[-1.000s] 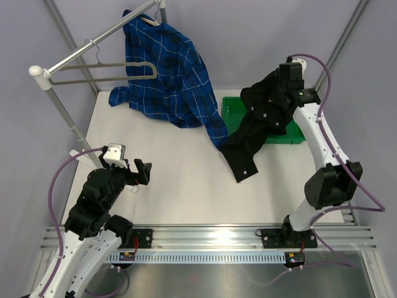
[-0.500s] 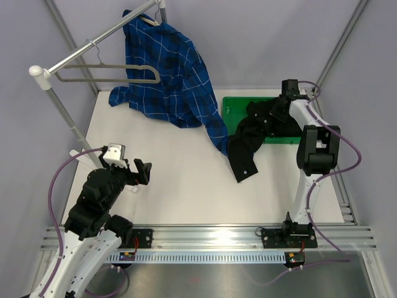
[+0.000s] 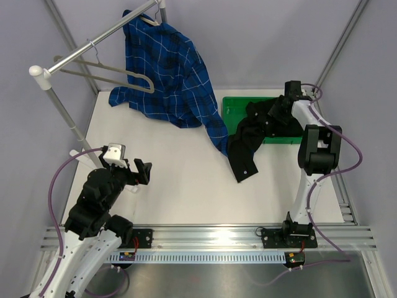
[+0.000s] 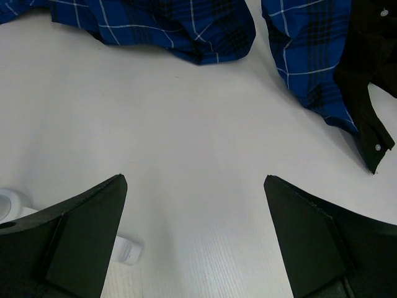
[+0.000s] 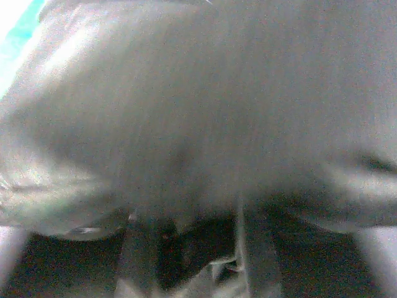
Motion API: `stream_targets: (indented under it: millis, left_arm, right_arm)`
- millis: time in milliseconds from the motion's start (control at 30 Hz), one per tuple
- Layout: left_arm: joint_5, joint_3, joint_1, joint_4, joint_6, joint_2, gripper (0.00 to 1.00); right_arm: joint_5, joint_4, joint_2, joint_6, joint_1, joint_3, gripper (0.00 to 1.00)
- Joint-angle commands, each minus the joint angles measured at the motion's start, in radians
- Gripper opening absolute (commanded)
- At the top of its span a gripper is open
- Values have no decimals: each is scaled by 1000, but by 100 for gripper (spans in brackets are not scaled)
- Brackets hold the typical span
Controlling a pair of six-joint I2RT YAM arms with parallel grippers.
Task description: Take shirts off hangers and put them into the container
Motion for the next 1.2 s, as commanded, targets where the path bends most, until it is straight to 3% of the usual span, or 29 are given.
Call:
stream_targets:
  millis: [0, 67, 200, 300, 500, 667, 933, 1167]
  left_arm:
    - [-5, -2, 3, 47, -5, 10, 99]
    - [-3, -2, 3, 47, -5, 9, 99]
    - [-5, -2, 3, 45, -7, 5, 99]
    - [-6, -3, 3, 44, -9, 2, 99]
    - [-11, -2, 3, 42, -10, -1, 99]
    - [-9, -3, 3, 42, -10, 5, 99]
    - [-11, -3, 3, 39, -12, 10, 99]
    - [-11, -5, 3, 39, -12, 16, 99]
  right_arm:
    - [36, -2, -191, -56, 0, -23, 62]
    - [46, -1, -277, -79, 8, -58, 77]
    - [66, 8, -437, -117, 35, -141, 94]
    - [69, 30, -549, -132, 93, -241, 99]
    - [74, 116, -742, -125, 283, -471, 100]
    - [82, 186, -807, -68, 438, -641, 98]
    - [81, 280, -715, -19, 592, -722, 94]
    - [128, 334, -618, -14, 609, -713, 84]
